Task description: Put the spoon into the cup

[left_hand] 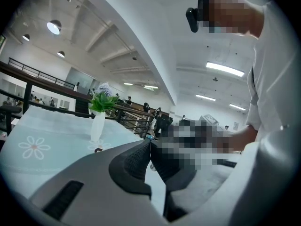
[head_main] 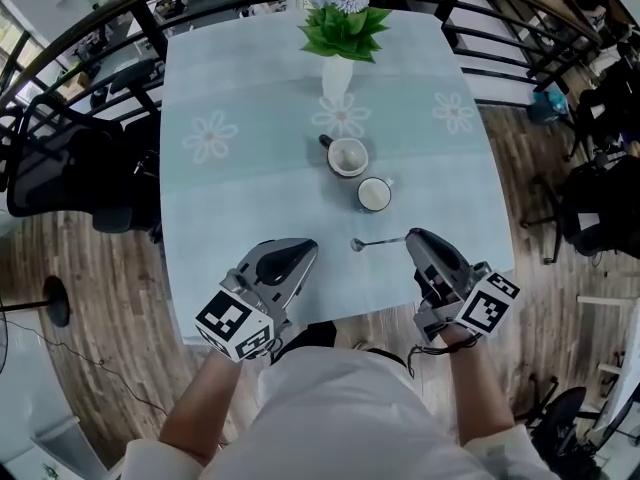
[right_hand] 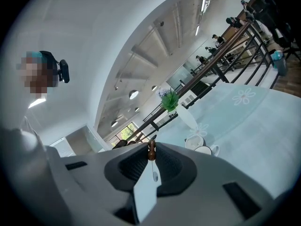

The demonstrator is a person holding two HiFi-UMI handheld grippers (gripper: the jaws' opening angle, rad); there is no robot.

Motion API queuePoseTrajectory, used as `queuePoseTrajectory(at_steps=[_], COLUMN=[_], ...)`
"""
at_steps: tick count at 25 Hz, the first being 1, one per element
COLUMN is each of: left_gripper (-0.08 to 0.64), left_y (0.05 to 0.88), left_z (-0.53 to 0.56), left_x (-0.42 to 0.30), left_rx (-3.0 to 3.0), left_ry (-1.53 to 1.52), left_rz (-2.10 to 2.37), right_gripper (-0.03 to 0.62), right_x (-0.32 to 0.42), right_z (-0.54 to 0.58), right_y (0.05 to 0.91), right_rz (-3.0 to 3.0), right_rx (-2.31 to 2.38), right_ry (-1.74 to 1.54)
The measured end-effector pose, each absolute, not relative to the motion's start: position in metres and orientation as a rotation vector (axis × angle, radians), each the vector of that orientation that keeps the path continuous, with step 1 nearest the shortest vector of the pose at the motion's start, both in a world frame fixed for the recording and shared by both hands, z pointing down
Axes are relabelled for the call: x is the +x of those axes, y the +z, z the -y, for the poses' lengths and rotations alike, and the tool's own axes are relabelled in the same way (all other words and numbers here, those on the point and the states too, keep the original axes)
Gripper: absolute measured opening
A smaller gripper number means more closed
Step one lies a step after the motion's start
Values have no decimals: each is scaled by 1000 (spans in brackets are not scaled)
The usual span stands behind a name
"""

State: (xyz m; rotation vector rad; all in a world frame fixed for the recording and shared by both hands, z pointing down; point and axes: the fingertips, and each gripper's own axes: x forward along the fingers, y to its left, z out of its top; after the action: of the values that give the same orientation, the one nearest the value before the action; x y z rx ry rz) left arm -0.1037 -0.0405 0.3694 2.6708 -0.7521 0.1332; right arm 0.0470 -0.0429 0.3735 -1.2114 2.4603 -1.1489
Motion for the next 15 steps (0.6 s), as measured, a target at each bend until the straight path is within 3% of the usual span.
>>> queuePoseTrajectory(at_steps=[15], left_gripper=[21], left_y=[371], left_z=[84], left_x=[-105], left_rx=[2678], left_ry=[129], left_rz=[721], right_gripper=[60], right_x=[44], right_z=[90], right_y=[371], right_rz=[-2471], right_rx=[-1255], right_ry=[-1091])
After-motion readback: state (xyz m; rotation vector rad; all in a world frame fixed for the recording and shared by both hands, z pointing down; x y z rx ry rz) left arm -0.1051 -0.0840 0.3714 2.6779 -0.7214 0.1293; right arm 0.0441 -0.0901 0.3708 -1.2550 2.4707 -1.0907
